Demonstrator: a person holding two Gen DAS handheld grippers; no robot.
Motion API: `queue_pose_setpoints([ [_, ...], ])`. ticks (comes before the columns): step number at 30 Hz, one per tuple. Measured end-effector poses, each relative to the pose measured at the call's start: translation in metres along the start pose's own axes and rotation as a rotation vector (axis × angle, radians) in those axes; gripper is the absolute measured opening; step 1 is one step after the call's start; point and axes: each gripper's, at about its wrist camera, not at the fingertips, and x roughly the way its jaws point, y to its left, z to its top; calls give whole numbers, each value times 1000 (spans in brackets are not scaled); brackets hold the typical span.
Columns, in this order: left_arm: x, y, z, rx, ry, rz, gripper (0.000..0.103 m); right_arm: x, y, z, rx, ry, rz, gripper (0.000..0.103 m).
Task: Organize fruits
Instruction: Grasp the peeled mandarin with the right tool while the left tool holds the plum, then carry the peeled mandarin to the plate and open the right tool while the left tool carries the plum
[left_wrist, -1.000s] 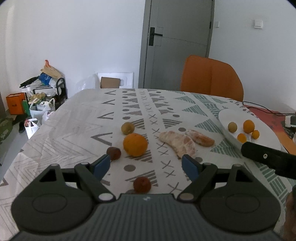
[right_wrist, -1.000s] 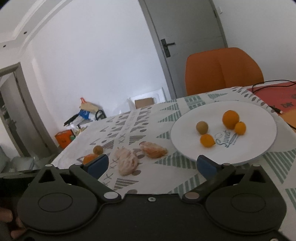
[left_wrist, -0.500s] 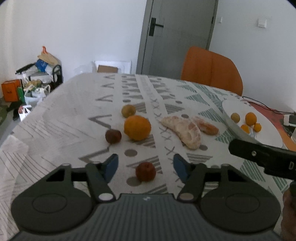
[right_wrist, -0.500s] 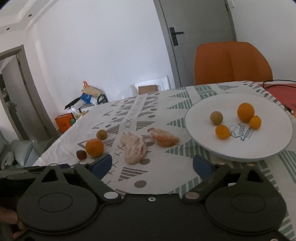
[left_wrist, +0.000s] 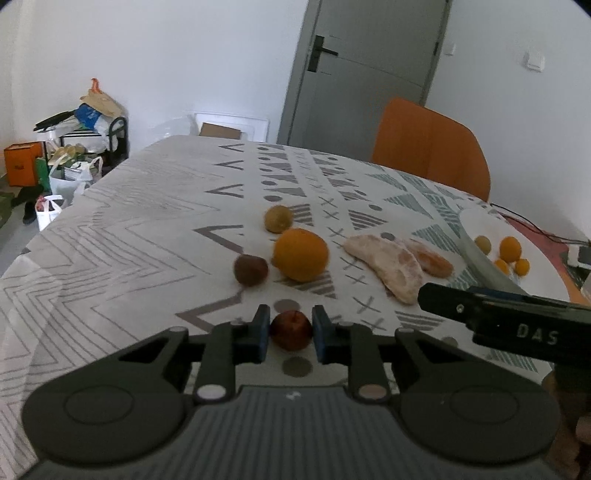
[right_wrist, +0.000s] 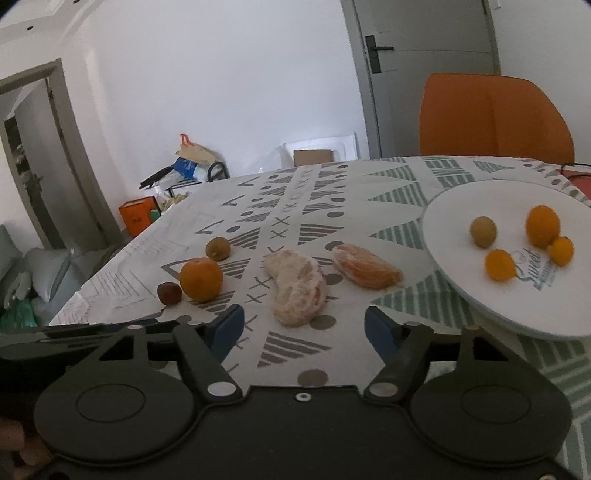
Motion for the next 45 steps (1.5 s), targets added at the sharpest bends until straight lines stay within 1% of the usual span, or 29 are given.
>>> queue_pose_setpoints([
  [5, -1, 14, 5, -33, -20, 26, 23, 15, 5, 6, -24, 19, -8, 60],
  [11, 0, 30, 10, -67, -32, 51, 23, 31, 8, 14, -49, 34, -25, 59],
  [15, 0, 38, 11, -87, -39, 53, 23, 44, 9, 16, -64, 53, -54, 55],
  [16, -1, 41, 11, -93, -39, 54, 23, 45, 11, 16, -80, 42, -71, 54],
  [17, 0, 42, 11, -98, -37, 55, 23, 47, 13, 15, -95, 42, -82, 51],
  [18, 0, 44, 11, -101, -35, 54, 23, 48, 16, 15, -111, 39, -92, 45],
  [20, -1, 45, 10, -102, -34, 54, 23, 48, 20, 14, -131, 38, -95, 38],
  [22, -3, 46, 10, -110, -39, 51, 23, 46, 22, 13, -140, 39, -94, 38],
  [25, -8, 45, 12, -108, -52, 41, 23, 39, 20, 12, -117, 43, -68, 37],
  [29, -15, 40, 13, -93, -64, 34, 23, 26, 16, 9, -93, 30, -62, 36],
  [36, -24, 20, 17, -62, -87, -3, 23, -9, 11, 8, -87, -28, -67, 36],
  [45, -28, -9, 26, -2, -108, -39, 23, -34, -1, 11, -57, -87, -76, 36],
])
